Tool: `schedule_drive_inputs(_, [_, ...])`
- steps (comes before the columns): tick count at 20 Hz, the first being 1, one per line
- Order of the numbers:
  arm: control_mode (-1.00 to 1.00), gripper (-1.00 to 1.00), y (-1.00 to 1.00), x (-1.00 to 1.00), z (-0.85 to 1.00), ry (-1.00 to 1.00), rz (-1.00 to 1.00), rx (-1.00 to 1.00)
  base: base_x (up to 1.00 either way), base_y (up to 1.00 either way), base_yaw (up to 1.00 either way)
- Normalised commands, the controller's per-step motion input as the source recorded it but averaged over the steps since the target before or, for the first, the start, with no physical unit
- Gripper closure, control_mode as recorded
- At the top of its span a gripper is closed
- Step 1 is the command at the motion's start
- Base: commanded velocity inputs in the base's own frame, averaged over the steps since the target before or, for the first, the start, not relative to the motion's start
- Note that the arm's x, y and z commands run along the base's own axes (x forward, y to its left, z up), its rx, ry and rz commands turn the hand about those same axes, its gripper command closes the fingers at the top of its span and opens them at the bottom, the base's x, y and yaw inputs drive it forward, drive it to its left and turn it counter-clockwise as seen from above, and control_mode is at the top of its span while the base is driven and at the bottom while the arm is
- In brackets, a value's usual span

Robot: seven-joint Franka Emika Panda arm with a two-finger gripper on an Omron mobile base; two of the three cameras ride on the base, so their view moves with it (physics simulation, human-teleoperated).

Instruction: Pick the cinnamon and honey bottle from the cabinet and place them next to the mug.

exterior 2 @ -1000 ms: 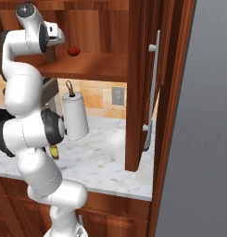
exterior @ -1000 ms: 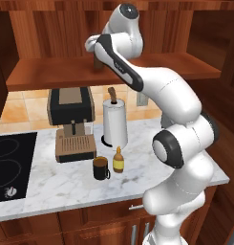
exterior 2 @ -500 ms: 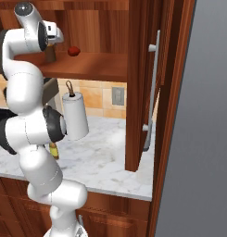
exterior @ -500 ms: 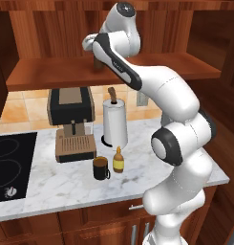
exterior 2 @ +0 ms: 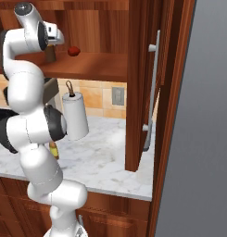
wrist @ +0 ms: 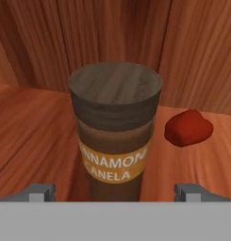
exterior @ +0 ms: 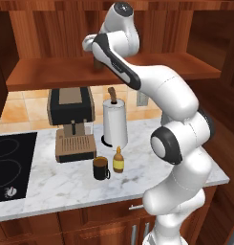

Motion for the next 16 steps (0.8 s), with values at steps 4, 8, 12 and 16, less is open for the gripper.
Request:
schedule_drive_inputs(4, [-1.00, -1.00, 0.00, 0.09, -0.04, 0.03, -0.05, 0.01, 0.00, 0.00, 0.00])
schedule_drive_inputs(8, [-1.00, -1.00, 0.00, 0.21, 0.00, 0.00, -0.04, 0.00, 0.00, 0.00, 0.00])
schedule_drive_inputs(12, [-1.00, -1.00, 0.00, 0.26, 0.00, 0.00, -0.05, 0.00, 0.00, 0.00, 0.00])
schedule_drive_inputs(16, [-1.00, -1.00, 0.00, 0.16, 0.00, 0.00, -0.04, 0.00, 0.00, 0.00, 0.00])
